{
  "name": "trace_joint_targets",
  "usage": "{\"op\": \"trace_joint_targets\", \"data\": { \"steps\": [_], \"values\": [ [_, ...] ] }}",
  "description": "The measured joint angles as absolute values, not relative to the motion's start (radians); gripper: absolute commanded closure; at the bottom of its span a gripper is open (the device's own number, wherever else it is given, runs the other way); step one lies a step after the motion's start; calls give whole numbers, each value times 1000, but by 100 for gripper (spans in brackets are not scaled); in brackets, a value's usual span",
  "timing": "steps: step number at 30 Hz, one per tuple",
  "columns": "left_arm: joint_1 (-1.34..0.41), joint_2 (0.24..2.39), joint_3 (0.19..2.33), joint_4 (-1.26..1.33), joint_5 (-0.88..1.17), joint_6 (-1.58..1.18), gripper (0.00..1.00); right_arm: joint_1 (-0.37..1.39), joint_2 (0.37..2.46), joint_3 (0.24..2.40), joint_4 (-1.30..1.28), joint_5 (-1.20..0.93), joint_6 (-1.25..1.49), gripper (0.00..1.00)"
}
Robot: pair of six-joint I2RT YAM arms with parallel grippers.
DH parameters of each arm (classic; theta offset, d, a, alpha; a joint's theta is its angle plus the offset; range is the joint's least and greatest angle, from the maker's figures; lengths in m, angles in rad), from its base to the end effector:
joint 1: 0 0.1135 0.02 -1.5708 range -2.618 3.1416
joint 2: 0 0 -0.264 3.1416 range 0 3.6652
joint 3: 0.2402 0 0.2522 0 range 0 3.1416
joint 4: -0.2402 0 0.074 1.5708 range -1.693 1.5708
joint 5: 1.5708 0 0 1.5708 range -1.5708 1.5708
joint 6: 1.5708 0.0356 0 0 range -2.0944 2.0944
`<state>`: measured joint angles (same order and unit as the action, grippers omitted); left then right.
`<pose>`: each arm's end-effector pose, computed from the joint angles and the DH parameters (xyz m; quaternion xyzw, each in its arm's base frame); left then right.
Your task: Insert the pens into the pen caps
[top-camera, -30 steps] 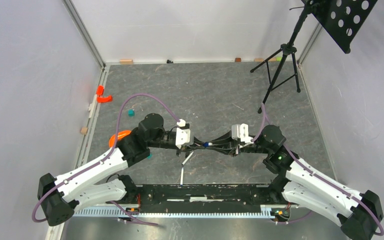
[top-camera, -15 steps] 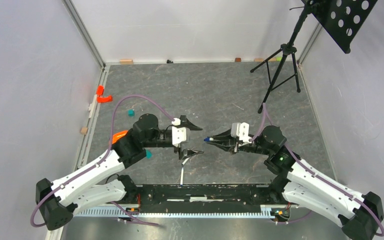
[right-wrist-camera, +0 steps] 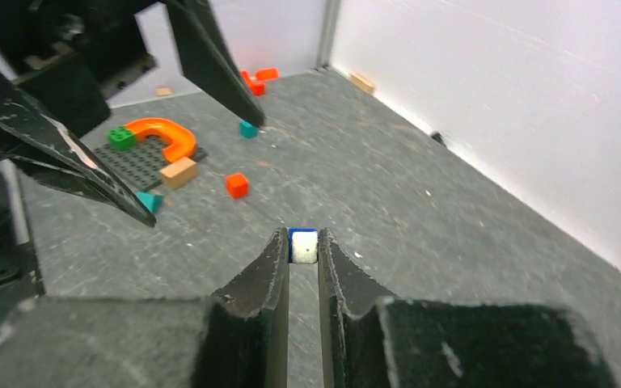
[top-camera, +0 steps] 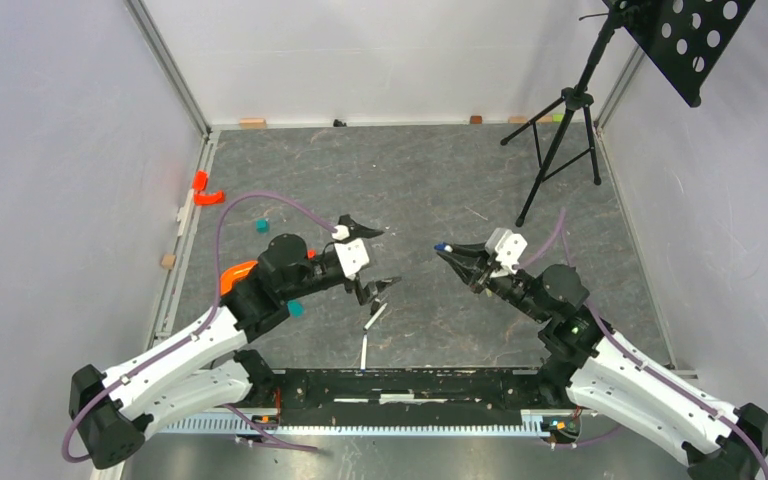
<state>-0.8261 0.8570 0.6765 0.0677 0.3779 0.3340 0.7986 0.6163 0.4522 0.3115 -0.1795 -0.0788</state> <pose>0.1295 -0.1599 0.3160 0.5062 0.5442 -0.2952 0.6004 0.1098 0.1218 0.3013 -0.3377 0.5601 0.3204 0.6853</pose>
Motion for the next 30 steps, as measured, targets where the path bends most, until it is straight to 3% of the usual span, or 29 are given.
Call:
{"op": "trace_joint_targets", "data": {
  "steps": [9, 16, 19, 24, 30],
  "values": [
    [-826, 826, 692, 68, 32, 191, 0, 799, 608, 447, 191, 87, 72, 100],
    [-825, 962, 981, -213, -116, 69, 0, 799, 624, 450, 72, 255, 186, 100],
    [-824, 995, 1048, -306, -127, 30, 0, 799, 636, 452, 34, 307, 208, 100],
    [-824, 1010, 957, -409, -82, 28, 0, 799, 651, 454, 1, 349, 221, 100],
    [-848, 1219, 907, -514, -42, 31, 5, 799, 706, 502, -69, 348, 224, 100]
  ]
}}
